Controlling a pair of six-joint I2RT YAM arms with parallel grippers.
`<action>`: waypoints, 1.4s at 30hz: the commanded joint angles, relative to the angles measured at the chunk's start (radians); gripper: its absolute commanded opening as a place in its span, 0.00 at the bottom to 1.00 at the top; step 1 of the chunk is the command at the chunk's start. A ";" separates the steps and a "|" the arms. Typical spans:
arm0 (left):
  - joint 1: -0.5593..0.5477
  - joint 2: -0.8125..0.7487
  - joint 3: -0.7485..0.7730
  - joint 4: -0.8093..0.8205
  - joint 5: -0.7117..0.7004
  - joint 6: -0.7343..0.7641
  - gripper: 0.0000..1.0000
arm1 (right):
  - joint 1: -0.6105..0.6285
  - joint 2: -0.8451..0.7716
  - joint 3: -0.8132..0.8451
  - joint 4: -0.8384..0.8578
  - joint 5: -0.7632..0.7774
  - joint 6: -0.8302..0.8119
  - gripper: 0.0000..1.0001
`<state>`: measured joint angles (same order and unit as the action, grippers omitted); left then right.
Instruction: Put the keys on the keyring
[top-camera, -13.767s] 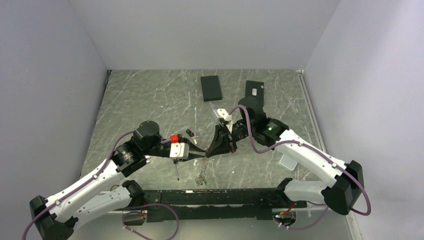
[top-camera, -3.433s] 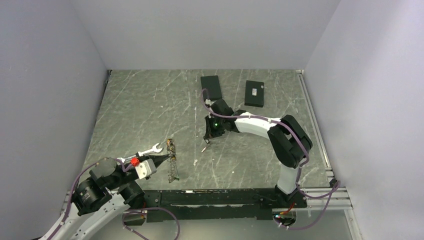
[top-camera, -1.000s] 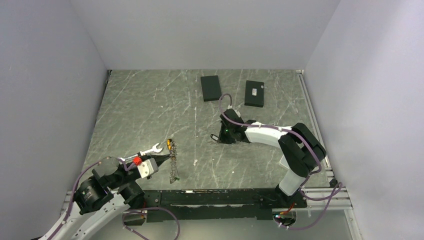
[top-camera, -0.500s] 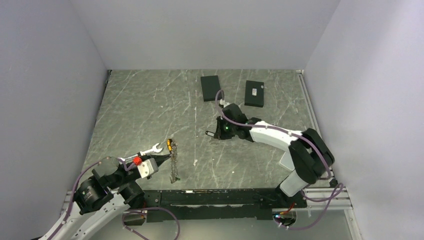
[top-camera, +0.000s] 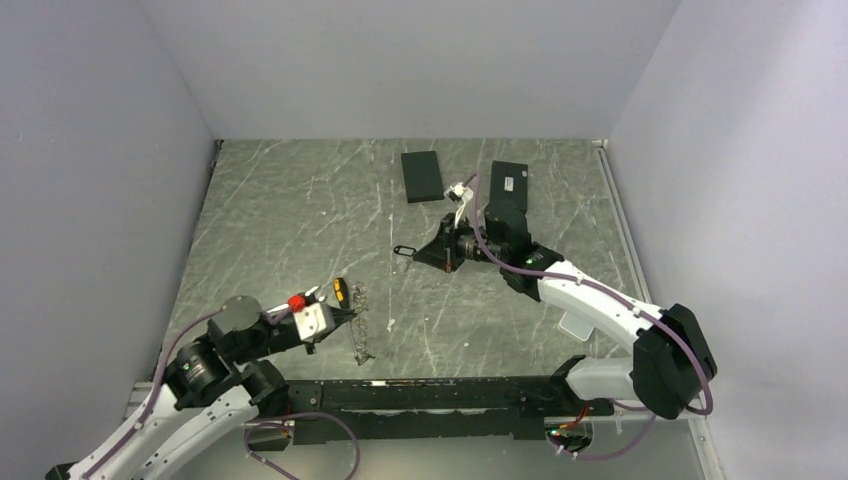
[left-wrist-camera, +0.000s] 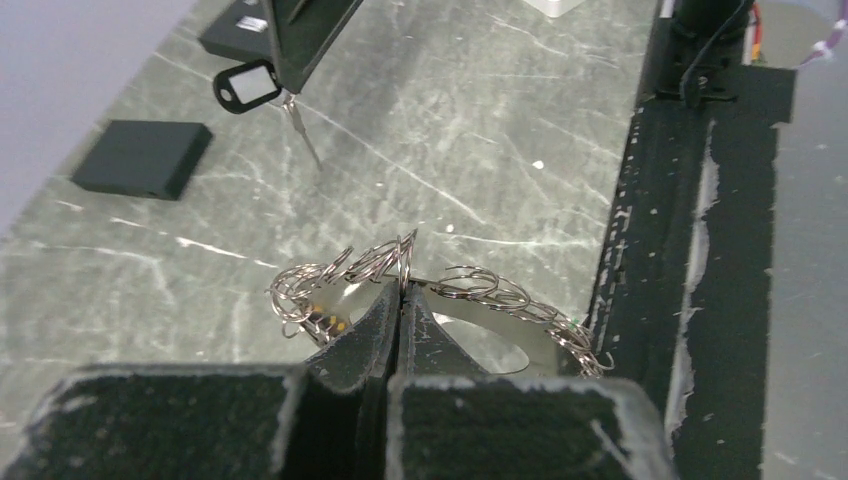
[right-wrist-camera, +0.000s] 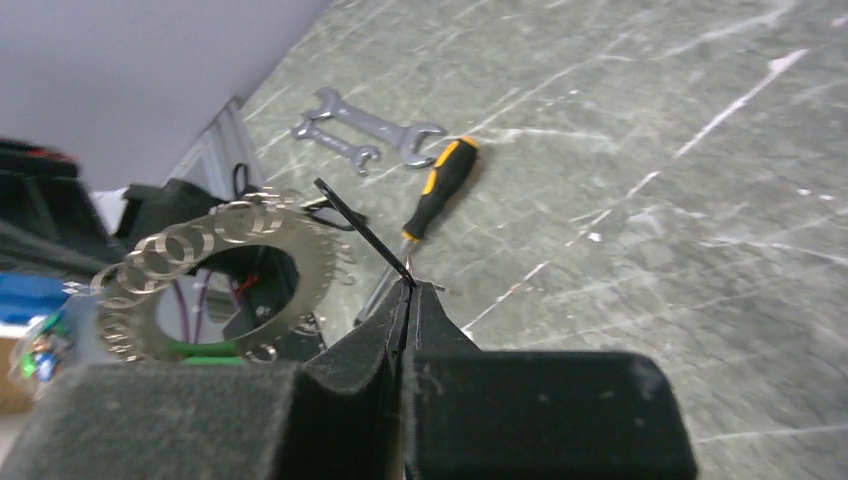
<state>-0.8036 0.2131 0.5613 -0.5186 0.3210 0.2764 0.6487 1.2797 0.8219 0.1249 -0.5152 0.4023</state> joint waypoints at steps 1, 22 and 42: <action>0.005 0.131 0.052 0.173 0.095 -0.120 0.00 | -0.005 -0.060 -0.044 0.218 -0.175 0.044 0.00; 0.000 0.410 -0.029 0.637 0.205 -0.270 0.00 | 0.027 -0.200 -0.118 0.323 -0.307 0.035 0.00; -0.002 0.357 0.009 0.552 0.190 -0.166 0.00 | 0.084 -0.153 -0.103 0.347 -0.356 0.030 0.00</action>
<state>-0.8040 0.5873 0.5076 0.0360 0.5076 0.0719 0.7254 1.1290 0.7059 0.4198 -0.8303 0.4511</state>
